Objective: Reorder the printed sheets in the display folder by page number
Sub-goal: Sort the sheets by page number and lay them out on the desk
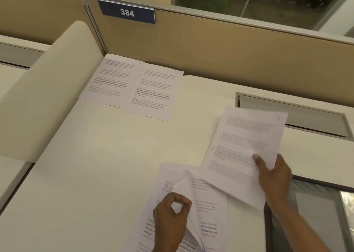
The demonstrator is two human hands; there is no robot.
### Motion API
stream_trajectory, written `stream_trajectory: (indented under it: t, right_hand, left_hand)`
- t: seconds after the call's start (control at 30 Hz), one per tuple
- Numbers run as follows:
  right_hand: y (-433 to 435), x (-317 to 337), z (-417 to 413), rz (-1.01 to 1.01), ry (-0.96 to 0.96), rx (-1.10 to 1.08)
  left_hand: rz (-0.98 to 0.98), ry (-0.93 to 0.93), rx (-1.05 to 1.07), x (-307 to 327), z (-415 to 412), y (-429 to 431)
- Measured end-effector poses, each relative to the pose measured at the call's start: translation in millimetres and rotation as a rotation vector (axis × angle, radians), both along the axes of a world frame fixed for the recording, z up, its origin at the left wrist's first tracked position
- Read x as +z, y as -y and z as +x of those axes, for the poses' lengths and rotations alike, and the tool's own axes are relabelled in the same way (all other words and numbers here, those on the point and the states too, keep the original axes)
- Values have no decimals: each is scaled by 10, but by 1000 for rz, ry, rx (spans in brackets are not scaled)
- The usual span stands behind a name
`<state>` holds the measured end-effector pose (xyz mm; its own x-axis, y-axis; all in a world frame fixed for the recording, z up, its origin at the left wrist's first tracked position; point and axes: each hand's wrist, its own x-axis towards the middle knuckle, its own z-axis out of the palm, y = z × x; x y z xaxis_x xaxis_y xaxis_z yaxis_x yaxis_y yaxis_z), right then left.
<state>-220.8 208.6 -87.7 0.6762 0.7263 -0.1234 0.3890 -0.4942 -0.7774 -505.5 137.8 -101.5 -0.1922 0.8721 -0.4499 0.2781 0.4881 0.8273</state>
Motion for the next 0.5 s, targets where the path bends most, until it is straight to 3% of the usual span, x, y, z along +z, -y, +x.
stream_trajectory:
  t: [0.17, 0.3, 0.5]
  right_hand:
    - [-1081, 168, 17, 126, -88, 78]
    - [-1853, 5, -120, 114, -173, 147]
    - [-2532, -323, -413, 38, -151, 141]
  left_hand:
    - [25, -11, -4, -55, 22, -30]
    - [40, -46, 2, -153, 35, -36]
    - [69, -86, -28, -217, 42, -34]
